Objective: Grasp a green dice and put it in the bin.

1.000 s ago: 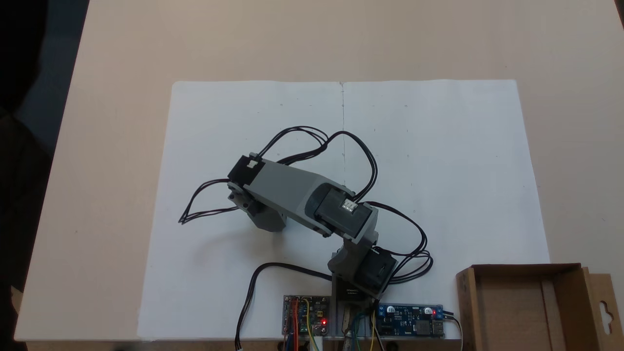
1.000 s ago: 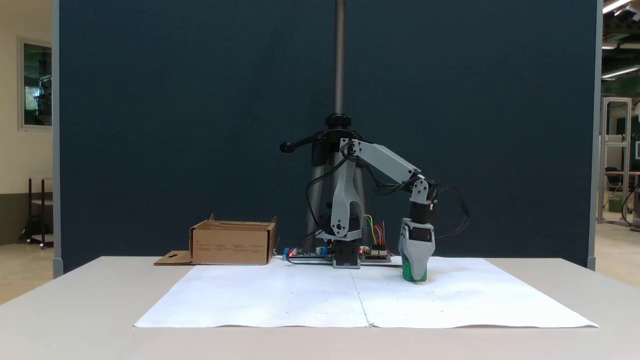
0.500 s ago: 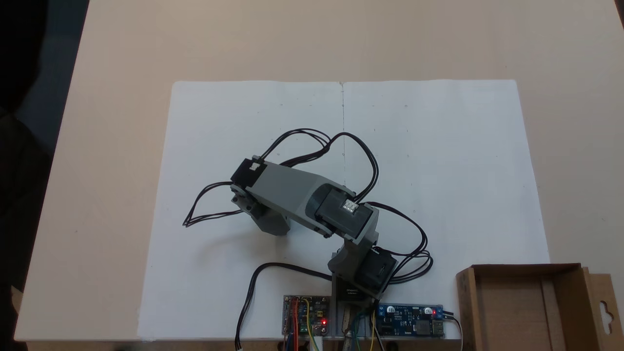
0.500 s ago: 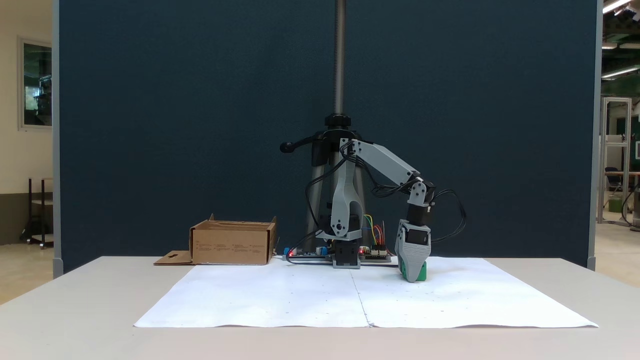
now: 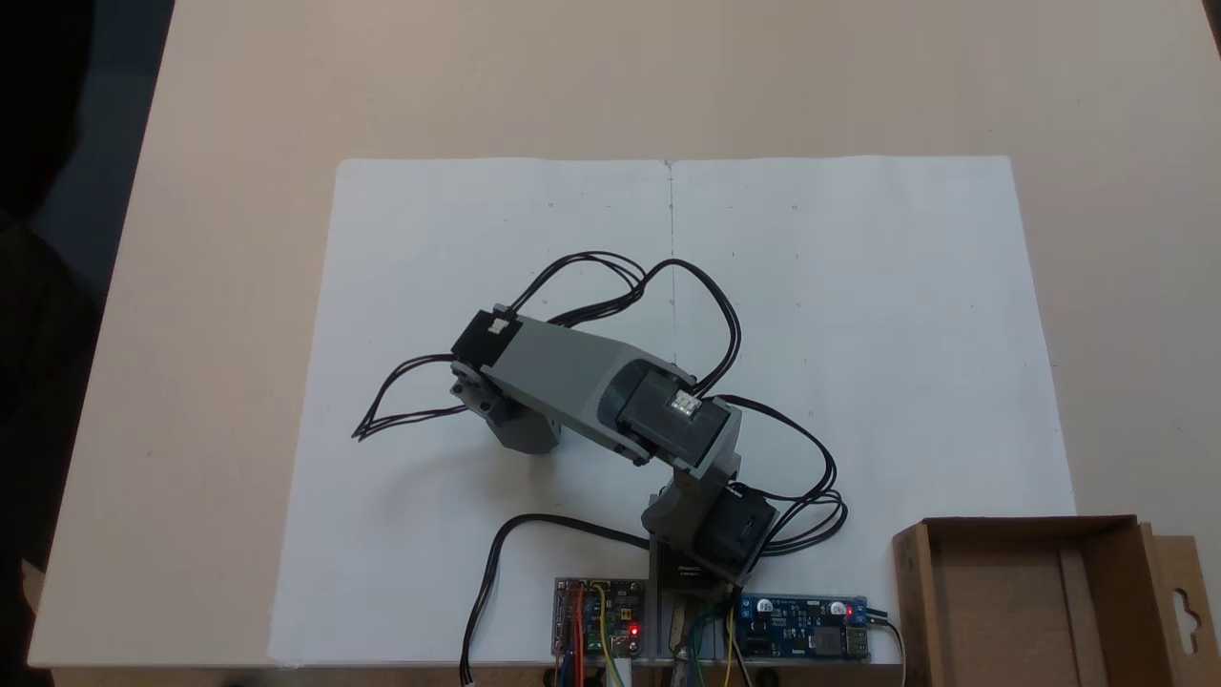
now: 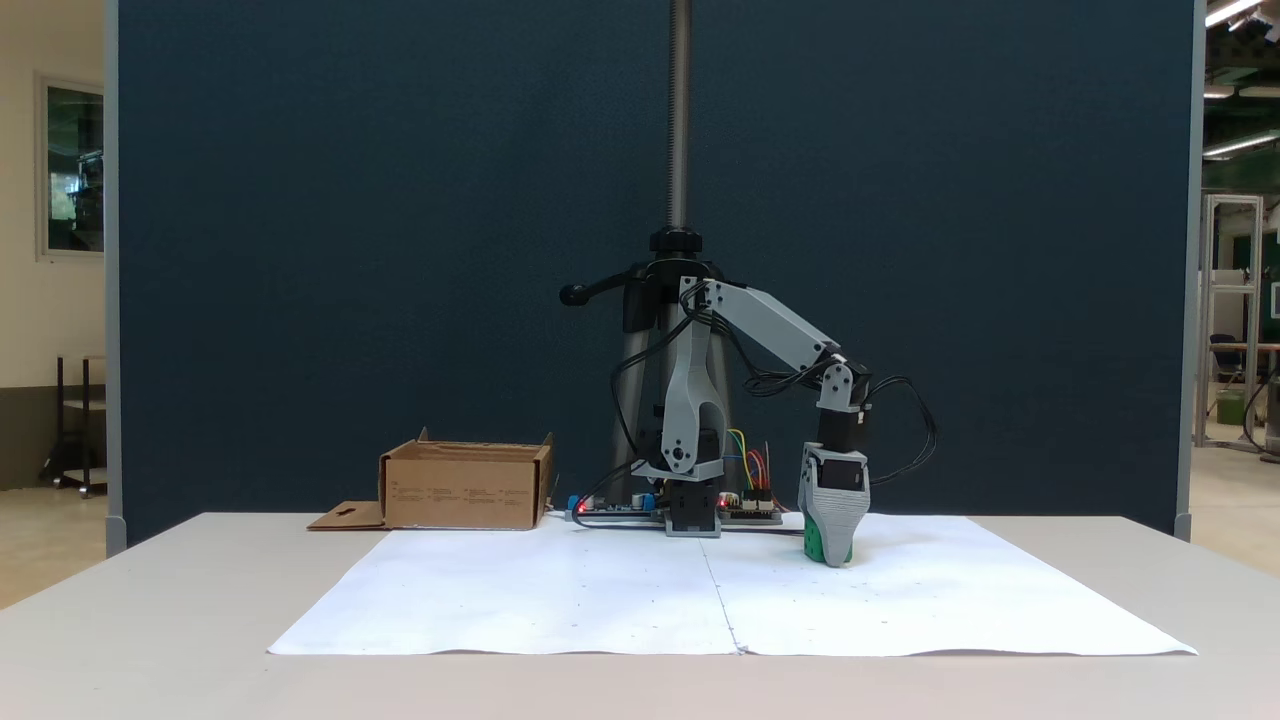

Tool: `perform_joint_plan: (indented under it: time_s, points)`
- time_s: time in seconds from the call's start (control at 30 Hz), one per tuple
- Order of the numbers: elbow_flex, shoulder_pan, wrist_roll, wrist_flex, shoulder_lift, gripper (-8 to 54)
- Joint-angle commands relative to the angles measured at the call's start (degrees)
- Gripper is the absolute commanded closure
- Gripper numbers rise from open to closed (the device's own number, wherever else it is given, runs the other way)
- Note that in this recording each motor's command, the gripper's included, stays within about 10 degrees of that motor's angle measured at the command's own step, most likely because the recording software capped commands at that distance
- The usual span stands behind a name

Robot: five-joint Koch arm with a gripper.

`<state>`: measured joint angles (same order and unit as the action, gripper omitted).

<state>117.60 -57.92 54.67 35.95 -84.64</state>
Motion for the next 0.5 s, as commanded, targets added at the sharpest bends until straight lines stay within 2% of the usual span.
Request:
perform_joint_plan:
  time_s: [0.0,0.17,0.47]
  points:
    - [0.0,-0.3,1.8,-1.8,-1.0,13.9]
    - [0.0,-0.1,1.8,-1.8,-1.0,16.9]
    - [0.7,1.8,0.3,-2.1,-1.0,16.9]
